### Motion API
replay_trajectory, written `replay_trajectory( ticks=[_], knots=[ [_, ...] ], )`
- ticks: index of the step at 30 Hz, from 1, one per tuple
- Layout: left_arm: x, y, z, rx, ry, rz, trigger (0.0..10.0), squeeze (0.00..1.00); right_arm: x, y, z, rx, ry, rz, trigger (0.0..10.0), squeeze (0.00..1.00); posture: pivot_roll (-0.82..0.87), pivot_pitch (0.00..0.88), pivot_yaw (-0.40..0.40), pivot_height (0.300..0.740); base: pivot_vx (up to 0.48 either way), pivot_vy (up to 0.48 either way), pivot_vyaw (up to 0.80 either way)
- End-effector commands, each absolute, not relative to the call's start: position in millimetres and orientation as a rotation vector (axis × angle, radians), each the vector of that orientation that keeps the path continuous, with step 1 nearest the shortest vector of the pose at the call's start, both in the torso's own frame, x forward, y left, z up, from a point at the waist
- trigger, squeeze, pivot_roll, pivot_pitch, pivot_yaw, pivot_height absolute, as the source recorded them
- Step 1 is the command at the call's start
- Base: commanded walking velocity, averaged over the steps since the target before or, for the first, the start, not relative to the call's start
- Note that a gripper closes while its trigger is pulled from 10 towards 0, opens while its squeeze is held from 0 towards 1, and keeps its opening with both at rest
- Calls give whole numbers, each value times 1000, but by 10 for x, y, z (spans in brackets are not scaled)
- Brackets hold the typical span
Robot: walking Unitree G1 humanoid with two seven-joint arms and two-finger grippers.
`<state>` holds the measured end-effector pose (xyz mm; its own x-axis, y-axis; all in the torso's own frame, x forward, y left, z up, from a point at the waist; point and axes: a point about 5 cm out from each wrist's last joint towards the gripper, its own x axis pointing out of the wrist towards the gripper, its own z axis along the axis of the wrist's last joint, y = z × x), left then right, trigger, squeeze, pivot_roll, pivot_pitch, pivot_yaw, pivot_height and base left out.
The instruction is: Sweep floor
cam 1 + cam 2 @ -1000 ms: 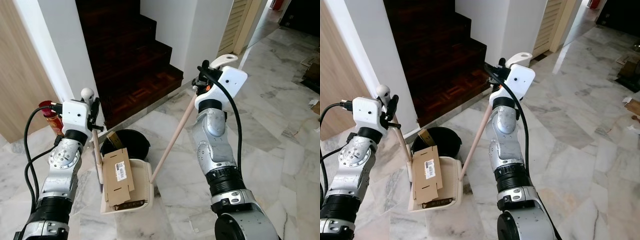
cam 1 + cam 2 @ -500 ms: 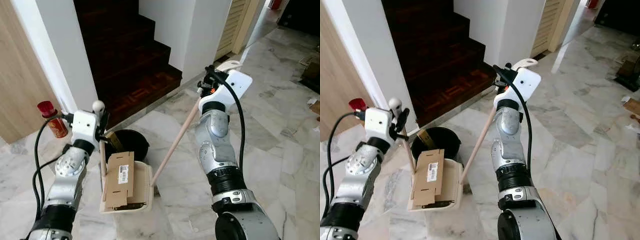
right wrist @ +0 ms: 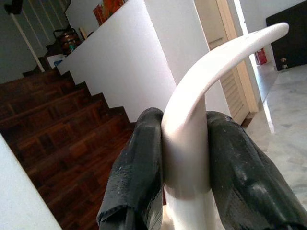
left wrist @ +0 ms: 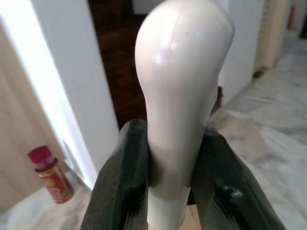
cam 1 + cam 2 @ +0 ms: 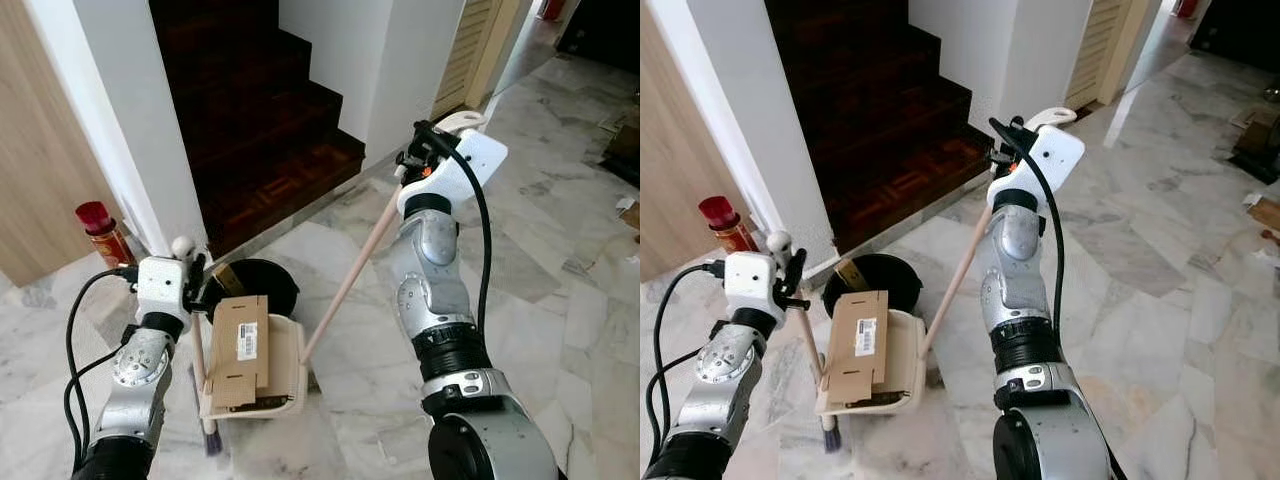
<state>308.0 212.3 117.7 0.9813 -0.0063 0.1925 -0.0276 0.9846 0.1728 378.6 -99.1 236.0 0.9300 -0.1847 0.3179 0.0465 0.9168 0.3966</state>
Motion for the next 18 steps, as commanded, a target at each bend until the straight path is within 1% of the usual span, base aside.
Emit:
replay_trajectory(
  ticks=[1, 5, 8, 18],
  knots=[
    [3036, 2147, 1215, 187, -240, 48, 10000, 0, 3785, -990, 2531, 494, -423, -129, 10000, 0, 61, 12, -43, 740, 0, 0, 0],
    [2966, 2223, 1115, 206, -218, 99, 10000, 0, 3790, -1000, 2542, 497, -429, -132, 10000, 0, 63, 4, -41, 740, 0, 0, 0],
    [2866, 2296, 884, 213, -143, 132, 10000, 0, 3803, -999, 2575, 503, -438, -132, 10000, 0, 64, 0, -42, 740, 0, 0, 0],
    [2780, 2266, 659, 178, -77, 155, 10000, 0, 3849, -1064, 2652, 500, -459, -145, 10000, 0, 64, 18, -46, 740, 0, 0, 0]
  ],
)
